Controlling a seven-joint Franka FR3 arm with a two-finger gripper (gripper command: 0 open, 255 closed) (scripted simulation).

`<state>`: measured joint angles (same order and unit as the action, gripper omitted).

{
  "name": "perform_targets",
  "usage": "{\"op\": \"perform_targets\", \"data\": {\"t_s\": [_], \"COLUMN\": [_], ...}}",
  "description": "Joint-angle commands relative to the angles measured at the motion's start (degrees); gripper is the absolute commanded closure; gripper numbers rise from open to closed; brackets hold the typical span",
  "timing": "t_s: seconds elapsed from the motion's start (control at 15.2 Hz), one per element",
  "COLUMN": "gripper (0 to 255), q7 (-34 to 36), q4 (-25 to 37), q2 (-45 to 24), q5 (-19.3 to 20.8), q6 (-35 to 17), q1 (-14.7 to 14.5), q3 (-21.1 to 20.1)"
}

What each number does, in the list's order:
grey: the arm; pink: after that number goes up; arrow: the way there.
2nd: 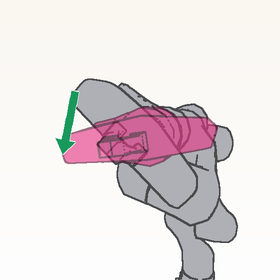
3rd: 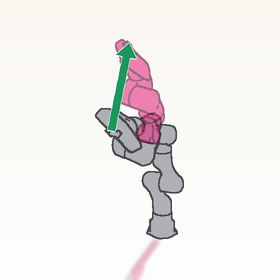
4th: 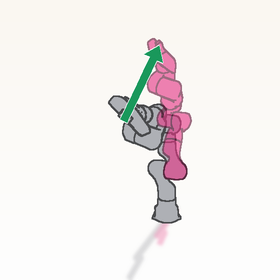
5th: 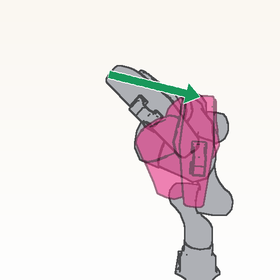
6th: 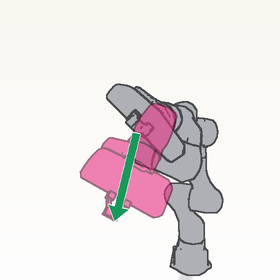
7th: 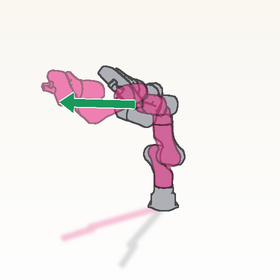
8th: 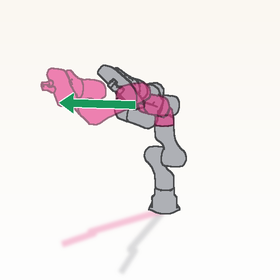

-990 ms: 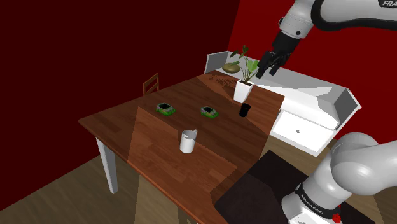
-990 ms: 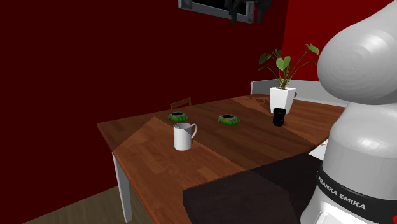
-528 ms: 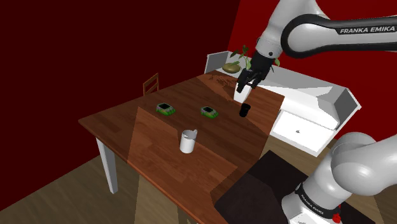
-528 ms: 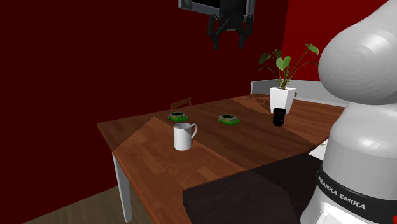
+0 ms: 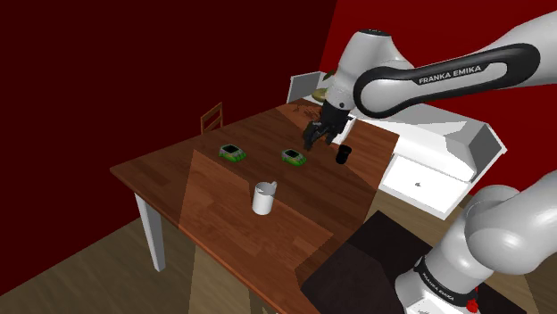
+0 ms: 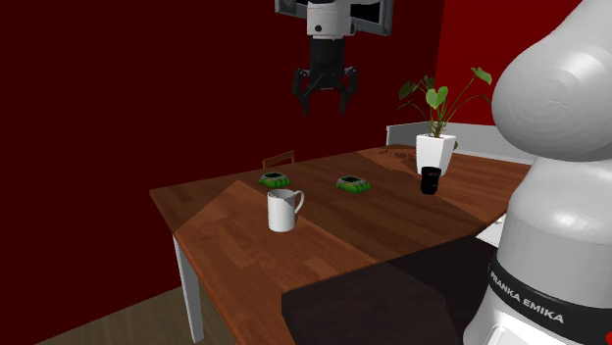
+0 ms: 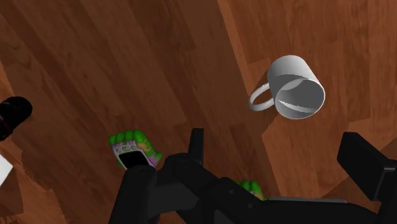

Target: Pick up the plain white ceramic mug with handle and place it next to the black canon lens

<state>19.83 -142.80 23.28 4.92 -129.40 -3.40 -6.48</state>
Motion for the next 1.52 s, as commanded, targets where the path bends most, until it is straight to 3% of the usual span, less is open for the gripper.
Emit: {"op": "perform_targets", "data": {"t_s": [0.0, 0.33, 0.73, 1.19, 1.45], "gripper": [0, 0, 0, 0, 0], "q7": [1.8, 7.3, 15.8, 25.3, 26.5], "q4": [0.3, 2.3, 7.4, 17.0, 18.1], "q2": [-3.8, -14.1, -27.4, -43.2, -46.0], "q5": [0.4, 3.0, 9.3, 17.3, 18.7], "q6": [-3.5, -11.3, -18.5, -23.5, -25.1], "q1": [0.0, 0.2, -0.3, -4.1, -4.8], "q3": [-1.0, -3.7, -5.5, -3.7, -2.7]}}
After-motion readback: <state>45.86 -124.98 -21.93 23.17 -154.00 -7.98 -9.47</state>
